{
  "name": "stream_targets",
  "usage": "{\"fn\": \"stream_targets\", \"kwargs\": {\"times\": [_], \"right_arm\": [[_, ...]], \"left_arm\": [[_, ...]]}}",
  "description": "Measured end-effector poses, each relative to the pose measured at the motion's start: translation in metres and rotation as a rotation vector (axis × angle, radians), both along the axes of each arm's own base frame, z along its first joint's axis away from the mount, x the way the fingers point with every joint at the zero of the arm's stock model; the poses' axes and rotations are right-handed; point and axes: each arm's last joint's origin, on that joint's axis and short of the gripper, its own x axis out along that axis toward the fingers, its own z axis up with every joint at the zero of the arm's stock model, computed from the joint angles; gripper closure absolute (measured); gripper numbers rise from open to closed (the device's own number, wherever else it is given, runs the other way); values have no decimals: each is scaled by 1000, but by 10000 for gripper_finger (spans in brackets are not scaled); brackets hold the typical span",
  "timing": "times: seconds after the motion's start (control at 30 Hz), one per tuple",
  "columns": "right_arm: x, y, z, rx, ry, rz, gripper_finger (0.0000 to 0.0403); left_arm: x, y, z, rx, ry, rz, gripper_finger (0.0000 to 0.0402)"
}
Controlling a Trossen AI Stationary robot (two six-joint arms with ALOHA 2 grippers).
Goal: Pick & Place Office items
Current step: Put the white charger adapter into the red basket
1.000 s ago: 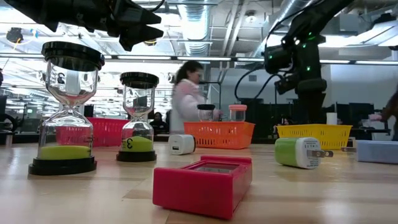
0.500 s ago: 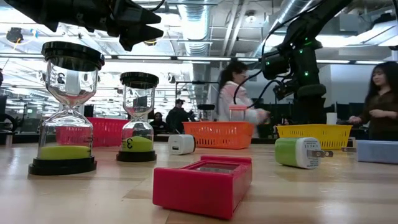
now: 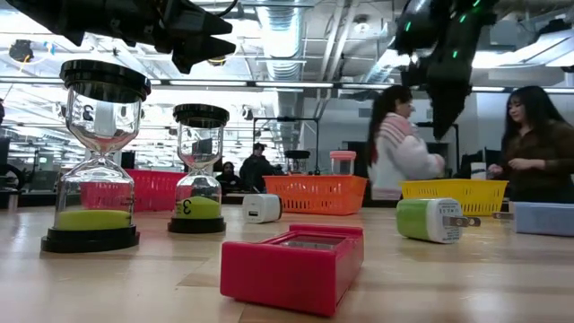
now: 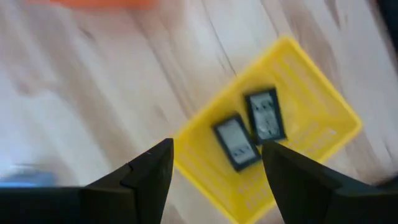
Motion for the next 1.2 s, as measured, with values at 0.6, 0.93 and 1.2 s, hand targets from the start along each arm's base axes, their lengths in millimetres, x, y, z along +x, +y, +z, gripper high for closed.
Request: {"fn": "stream_targets", "kwargs": {"times": [0.6,0.93,1.2], "right_arm": [[-16,101,-26,-111,-761,356,168],[-12,125,-54,-112,-975,494,168],[-2,117,-46,-256,-1068,531,168]], "left_arm": [[0,-9,0,-59,-5,-35,183],[-1,-24,1,-98,-16,-100,183],[-2,-33,2,-142,-31,-112,183]]}}
